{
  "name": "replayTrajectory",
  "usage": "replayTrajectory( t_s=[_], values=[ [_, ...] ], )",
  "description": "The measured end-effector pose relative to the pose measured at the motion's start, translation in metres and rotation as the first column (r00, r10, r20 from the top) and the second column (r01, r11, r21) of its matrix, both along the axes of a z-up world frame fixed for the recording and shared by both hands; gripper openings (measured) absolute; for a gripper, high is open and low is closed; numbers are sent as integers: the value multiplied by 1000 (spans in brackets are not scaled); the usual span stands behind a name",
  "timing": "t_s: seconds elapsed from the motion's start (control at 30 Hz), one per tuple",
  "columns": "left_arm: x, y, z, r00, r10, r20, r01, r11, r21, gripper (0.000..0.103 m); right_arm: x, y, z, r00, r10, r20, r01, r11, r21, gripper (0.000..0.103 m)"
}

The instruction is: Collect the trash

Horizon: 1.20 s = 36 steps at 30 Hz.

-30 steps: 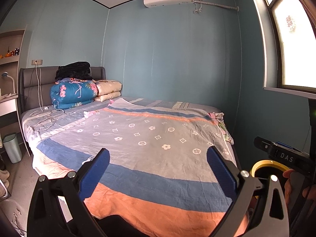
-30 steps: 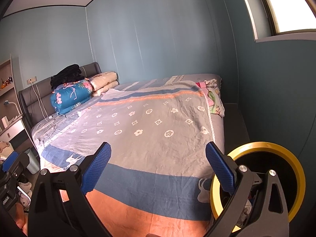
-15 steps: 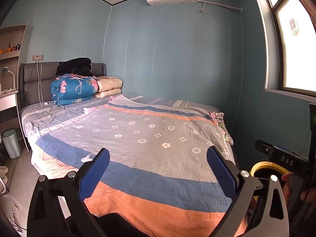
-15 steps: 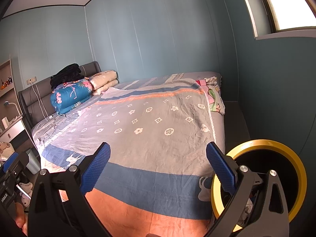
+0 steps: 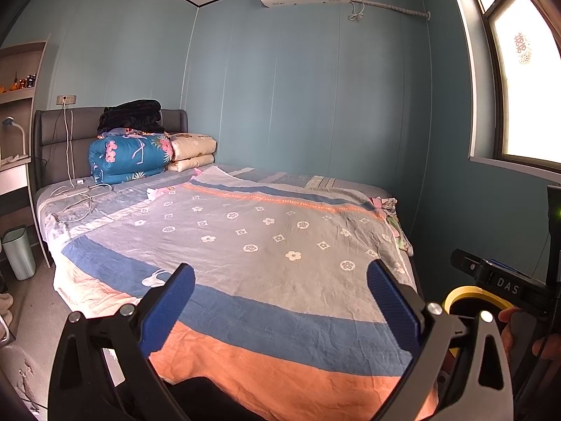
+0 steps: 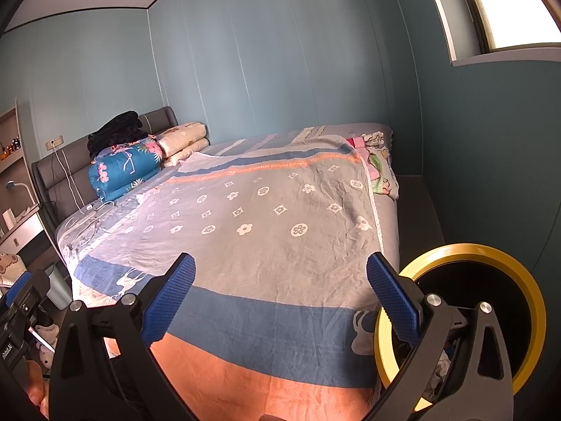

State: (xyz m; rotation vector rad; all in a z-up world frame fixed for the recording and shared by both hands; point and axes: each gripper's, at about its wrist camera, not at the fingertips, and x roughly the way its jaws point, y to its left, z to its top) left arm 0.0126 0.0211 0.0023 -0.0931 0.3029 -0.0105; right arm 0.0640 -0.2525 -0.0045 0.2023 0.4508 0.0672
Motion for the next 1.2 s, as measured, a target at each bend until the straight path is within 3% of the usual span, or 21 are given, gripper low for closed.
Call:
replayTrajectory(
  t_s=[1.2],
  values=[
    [5,-4,-7,1000,-9,-25,9,1000,0,95,4,-1,-8,1000,-16,-27,16,1000,7,95]
  ],
)
